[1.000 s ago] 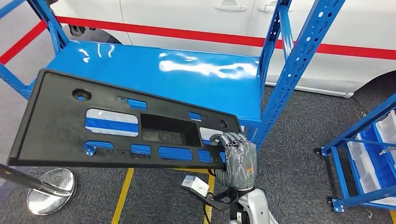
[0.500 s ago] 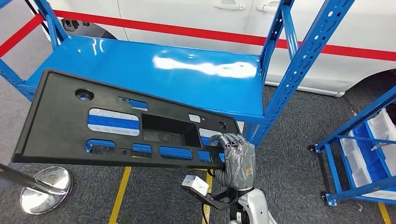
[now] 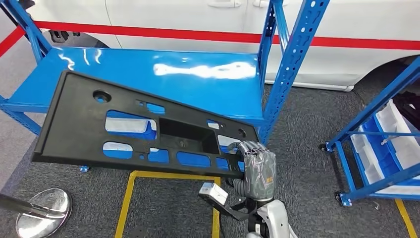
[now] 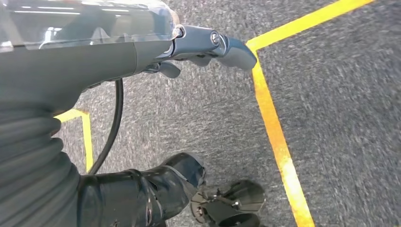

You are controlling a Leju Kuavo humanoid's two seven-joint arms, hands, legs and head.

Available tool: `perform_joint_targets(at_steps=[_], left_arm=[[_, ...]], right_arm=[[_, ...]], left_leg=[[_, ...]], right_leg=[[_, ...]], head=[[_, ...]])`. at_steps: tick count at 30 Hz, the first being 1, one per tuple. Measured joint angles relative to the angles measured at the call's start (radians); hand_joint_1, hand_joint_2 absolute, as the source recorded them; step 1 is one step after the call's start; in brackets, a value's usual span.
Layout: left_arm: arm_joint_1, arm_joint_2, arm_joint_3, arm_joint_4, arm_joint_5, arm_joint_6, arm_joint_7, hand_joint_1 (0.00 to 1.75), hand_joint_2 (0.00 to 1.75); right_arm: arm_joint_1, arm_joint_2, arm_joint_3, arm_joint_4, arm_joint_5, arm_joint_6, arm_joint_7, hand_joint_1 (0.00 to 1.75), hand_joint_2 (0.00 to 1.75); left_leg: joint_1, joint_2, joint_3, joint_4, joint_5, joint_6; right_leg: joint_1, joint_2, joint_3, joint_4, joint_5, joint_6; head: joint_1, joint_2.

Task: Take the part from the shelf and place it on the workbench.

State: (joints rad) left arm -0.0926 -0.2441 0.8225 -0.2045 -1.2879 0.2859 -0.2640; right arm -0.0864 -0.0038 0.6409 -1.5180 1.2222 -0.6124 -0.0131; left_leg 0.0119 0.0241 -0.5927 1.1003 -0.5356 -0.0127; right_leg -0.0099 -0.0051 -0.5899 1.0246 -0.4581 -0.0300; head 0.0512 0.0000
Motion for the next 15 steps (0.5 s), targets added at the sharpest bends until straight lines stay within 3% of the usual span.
perform_joint_targets(at_steps=[2,3,4,5,7,8,10,13,15], left_arm=[[0.001,0.0,0.0,0.0,0.0,0.0,0.0,0.0,1.75],[0.002,0.0,0.0,0.0,0.0,0.0,0.0,0.0,1.75],[0.003,0.0,0.0,0.0,0.0,0.0,0.0,0.0,1.75],[0.004,0.001,0.0,0.0,0.0,0.0,0.0,0.0,1.75],[0.004,0.002,0.0,0.0,0.0,0.0,0.0,0.0,1.75],[0.003,0.003,0.0,0.0,0.0,0.0,0.0,0.0,1.75],[0.003,0.003,0.0,0.0,0.0,0.0,0.0,0.0,1.75],[0.003,0.002,0.0,0.0,0.0,-0.001,0.0,0.0,1.75],[0.002,0.001,0.0,0.0,0.0,-0.001,0.0,0.0,1.75]], right_arm=[[0.002,0.0,-0.002,0.0,0.0,0.0,0.0,1.75,1.75],[0.003,0.0,-0.004,0.0,0.0,0.0,0.0,1.75,1.75],[0.005,0.0,-0.006,0.0,0.0,0.0,0.0,1.75,1.75],[0.006,0.0,-0.007,0.0,-0.001,0.0,0.0,1.75,1.75],[0.006,0.0,-0.009,0.0,-0.001,0.0,0.0,1.75,1.75],[0.006,0.0,-0.01,-0.001,-0.002,0.0,0.0,1.75,1.75],[0.006,0.0,-0.01,-0.001,-0.002,0.0,0.0,1.75,1.75],[0.009,-0.001,-0.014,-0.002,-0.003,0.0,0.0,1.75,1.75],[0.009,-0.001,-0.017,-0.002,-0.005,-0.001,-0.002,1.75,1.75]], left_leg=[[0.002,-0.011,-0.058,0.127,-0.059,-0.008],[0.002,-0.013,-0.079,0.173,-0.071,-0.01],[0.003,-0.013,-0.084,0.185,-0.062,-0.012],[0.004,-0.014,-0.071,0.158,-0.036,-0.012],[0.007,-0.03,-0.012,0.033,0.03,-0.009],[0.008,-0.042,0.015,-0.024,0.049,-0.007],[0.007,-0.058,0.035,-0.073,0.054,0.0],[0.009,-0.044,0.035,-0.084,0.062,0.018],[0.012,-0.031,0.036,-0.094,0.07,0.033]], right_leg=[[-0.001,0.009,-0.003,0.0,0.002,-0.003],[-0.001,0.015,-0.003,0.001,0.002,-0.003],[-0.001,0.021,-0.004,0.003,0.002,-0.003],[-0.001,0.028,-0.004,0.005,0.002,-0.003],[-0.002,0.042,-0.005,0.01,0.001,0.001],[-0.001,0.05,-0.008,0.013,0.0,0.004],[0.0,0.06,-0.016,0.016,0.004,0.016],[-0.001,0.064,-0.025,0.021,0.003,0.033],[-0.001,0.042,-0.054,0.085,-0.04,0.039]], head=[[0.0,0.0],[0.0,0.0],[0.0,0.0],[0.0,0.0],[0.0,0.0],[0.0,0.0],[0.0,0.0],[0.0,0.0],[0.002,0.0]])
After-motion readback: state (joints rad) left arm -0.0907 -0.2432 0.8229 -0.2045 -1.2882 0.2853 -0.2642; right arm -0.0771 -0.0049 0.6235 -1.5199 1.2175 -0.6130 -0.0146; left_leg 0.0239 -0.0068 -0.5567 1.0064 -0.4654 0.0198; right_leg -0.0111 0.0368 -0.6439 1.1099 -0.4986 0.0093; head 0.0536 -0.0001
